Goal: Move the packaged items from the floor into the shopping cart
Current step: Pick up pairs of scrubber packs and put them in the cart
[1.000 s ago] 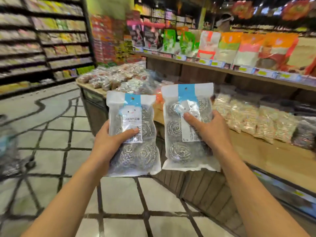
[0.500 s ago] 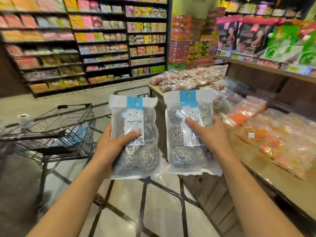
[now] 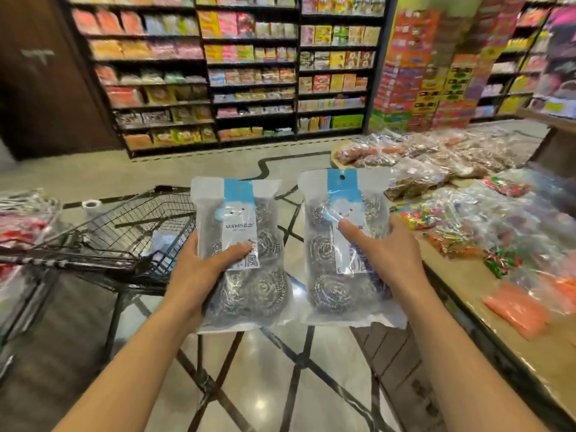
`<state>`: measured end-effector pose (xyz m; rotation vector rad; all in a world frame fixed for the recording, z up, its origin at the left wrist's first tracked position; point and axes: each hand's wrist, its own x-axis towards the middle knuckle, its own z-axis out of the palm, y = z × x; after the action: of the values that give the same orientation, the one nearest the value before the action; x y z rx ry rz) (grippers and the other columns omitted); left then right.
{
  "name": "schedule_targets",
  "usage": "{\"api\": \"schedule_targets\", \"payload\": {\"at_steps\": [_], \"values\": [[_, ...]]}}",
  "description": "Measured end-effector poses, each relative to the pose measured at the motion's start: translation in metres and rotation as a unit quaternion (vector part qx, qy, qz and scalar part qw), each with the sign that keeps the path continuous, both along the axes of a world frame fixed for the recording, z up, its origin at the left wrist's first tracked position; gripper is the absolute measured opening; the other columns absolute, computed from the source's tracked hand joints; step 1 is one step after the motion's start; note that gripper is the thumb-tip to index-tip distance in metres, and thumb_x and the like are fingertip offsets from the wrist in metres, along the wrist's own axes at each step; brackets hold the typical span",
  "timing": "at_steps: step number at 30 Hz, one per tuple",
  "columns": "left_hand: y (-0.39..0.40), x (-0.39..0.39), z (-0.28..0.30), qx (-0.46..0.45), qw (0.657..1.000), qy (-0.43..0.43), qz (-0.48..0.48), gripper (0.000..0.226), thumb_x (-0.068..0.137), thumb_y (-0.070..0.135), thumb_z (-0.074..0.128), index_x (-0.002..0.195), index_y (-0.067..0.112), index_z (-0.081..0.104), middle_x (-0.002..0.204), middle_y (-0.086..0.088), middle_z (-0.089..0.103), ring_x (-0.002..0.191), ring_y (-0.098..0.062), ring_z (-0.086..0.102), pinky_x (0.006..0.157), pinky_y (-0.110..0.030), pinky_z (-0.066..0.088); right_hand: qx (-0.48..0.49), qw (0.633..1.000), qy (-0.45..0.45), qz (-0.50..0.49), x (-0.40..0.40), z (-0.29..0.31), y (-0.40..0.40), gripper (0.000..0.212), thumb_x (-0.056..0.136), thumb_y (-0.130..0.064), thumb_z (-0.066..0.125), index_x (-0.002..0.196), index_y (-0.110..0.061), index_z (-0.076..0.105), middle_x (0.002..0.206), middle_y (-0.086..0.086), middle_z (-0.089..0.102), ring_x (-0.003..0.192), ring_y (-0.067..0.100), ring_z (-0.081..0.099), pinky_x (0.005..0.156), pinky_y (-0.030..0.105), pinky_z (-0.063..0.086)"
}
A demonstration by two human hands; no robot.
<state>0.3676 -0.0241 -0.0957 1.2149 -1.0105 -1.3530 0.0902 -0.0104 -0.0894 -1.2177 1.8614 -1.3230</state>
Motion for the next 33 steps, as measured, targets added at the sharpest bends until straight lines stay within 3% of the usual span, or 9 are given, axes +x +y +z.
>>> {"api": "schedule_targets", "payload": {"at_steps": [6, 10, 20, 23, 27, 33], "values": [[-0.116, 0.037, -0.013, 0.004, 1.0, 0.017, 0.014, 0.058, 0.074, 0.019, 0.088, 0.125, 0.027, 0.061, 0.105, -0.005, 0.08, 0.09, -0.031, 0.079, 0.072, -0.046, 0.064, 0.004, 1.0, 0.003, 0.008, 0.039, -0.004, -0.113, 0.077, 0.054, -0.078, 0.08, 0.114, -0.032, 0.067, 0.107, -0.012, 0.076, 0.099, 0.015, 0.073, 0.094, 0.05, 0.059], [-0.187, 0.057, -0.016, 0.013, 1.0, 0.015, 0.019, 0.053, 0.072, 0.018, 0.089, 0.117, 0.031, 0.064, 0.1, -0.002, 0.081, 0.086, -0.029, 0.079, 0.07, -0.043, 0.064, 0.006, 1.0, 0.006, 0.005, 0.058, 0.0, -0.181, 0.075, 0.055, -0.077, 0.08, 0.114, -0.032, 0.066, 0.108, -0.012, 0.076, 0.101, 0.016, 0.073, 0.094, 0.05, 0.059], [-0.322, 0.082, -0.032, 0.016, 0.999, 0.01, 0.051, 0.06, 0.071, 0.02, 0.091, 0.123, 0.029, 0.063, 0.105, -0.001, 0.08, 0.091, -0.025, 0.079, 0.081, -0.047, 0.063, 0.026, 0.999, 0.014, 0.034, 0.082, -0.011, -0.337, 0.062, 0.068, -0.066, 0.086, 0.112, -0.028, 0.065, 0.107, -0.008, 0.075, 0.096, 0.016, 0.073, 0.092, 0.05, 0.06], [-0.356, 0.087, -0.039, 0.019, 0.997, 0.015, 0.073, 0.059, 0.073, 0.018, 0.089, 0.124, 0.027, 0.062, 0.103, -0.001, 0.081, 0.089, -0.024, 0.079, 0.075, -0.042, 0.063, 0.026, 0.998, 0.023, 0.053, 0.088, -0.02, -0.384, 0.067, 0.063, -0.072, 0.084, 0.111, -0.029, 0.065, 0.106, -0.008, 0.075, 0.096, 0.016, 0.073, 0.091, 0.05, 0.06], [-0.41, 0.092, -0.051, 0.027, 0.993, 0.019, 0.117, 0.057, 0.075, 0.014, 0.088, 0.125, 0.025, 0.062, 0.104, -0.003, 0.08, 0.083, -0.022, 0.079, 0.06, -0.034, 0.062, 0.031, 0.995, 0.028, 0.09, 0.096, -0.032, -0.463, 0.061, 0.072, -0.065, 0.085, 0.113, -0.024, 0.064, 0.105, -0.006, 0.074, 0.095, 0.018, 0.071, 0.091, 0.049, 0.059], [-0.473, 0.11, -0.063, 0.055, 0.981, -0.008, 0.186, 0.059, 0.067, 0.029, 0.092, 0.118, 0.033, 0.063, 0.106, -0.003, 0.08, 0.092, -0.029, 0.079, 0.085, -0.054, 0.062, 0.051, 0.983, 0.028, 0.175, 0.122, -0.049, -0.573, 0.069, 0.066, -0.073, 0.08, 0.116, -0.029, 0.062, 0.107, -0.006, 0.073, 0.094, 0.016, 0.072, 0.087, 0.046, 0.061]]}}
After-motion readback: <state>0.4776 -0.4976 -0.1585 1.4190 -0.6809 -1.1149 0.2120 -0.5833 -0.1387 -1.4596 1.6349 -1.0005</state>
